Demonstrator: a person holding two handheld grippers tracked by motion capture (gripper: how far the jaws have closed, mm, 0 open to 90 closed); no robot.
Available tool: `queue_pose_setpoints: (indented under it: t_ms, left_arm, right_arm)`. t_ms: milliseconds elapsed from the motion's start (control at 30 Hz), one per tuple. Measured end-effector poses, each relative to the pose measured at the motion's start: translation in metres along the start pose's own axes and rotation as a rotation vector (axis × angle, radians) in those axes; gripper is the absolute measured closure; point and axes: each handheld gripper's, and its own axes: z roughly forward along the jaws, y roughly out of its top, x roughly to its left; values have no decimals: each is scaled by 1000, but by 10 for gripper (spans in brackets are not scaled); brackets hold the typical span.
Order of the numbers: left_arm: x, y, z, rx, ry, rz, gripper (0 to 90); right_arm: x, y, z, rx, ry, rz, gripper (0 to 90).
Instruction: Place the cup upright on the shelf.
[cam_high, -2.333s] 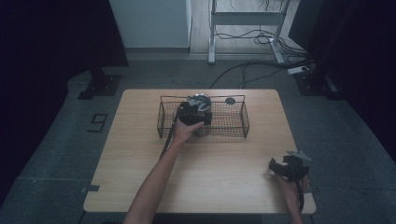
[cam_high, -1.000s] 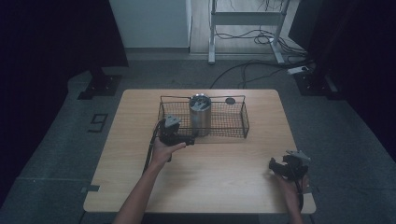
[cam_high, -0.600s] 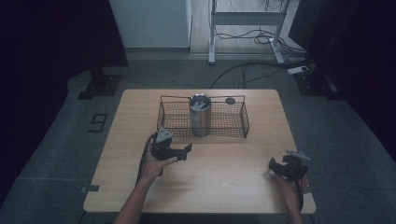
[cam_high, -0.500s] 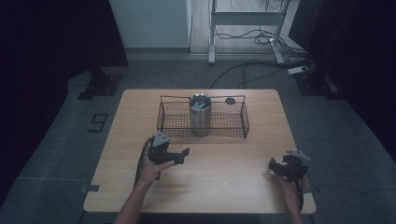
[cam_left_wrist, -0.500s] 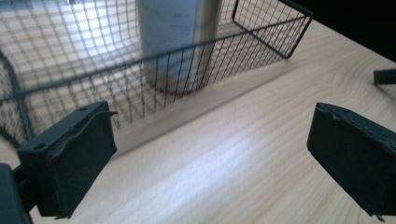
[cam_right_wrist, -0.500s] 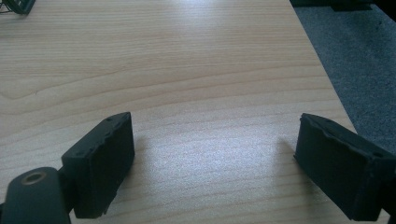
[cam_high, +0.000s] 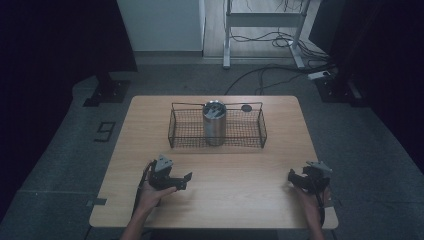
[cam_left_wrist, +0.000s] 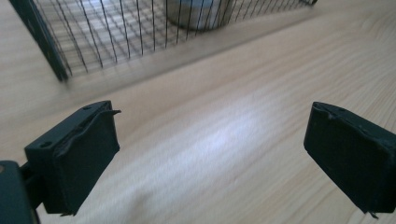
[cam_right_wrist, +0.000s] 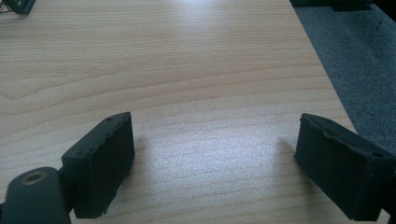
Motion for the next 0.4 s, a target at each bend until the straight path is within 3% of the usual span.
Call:
queue_pose_setpoints:
  t_ms: [400]
  left_arm:
    - [-6,-1,5,17,0,8,48]
  right_arm:
    - [0,0,0,-1,1,-1,120]
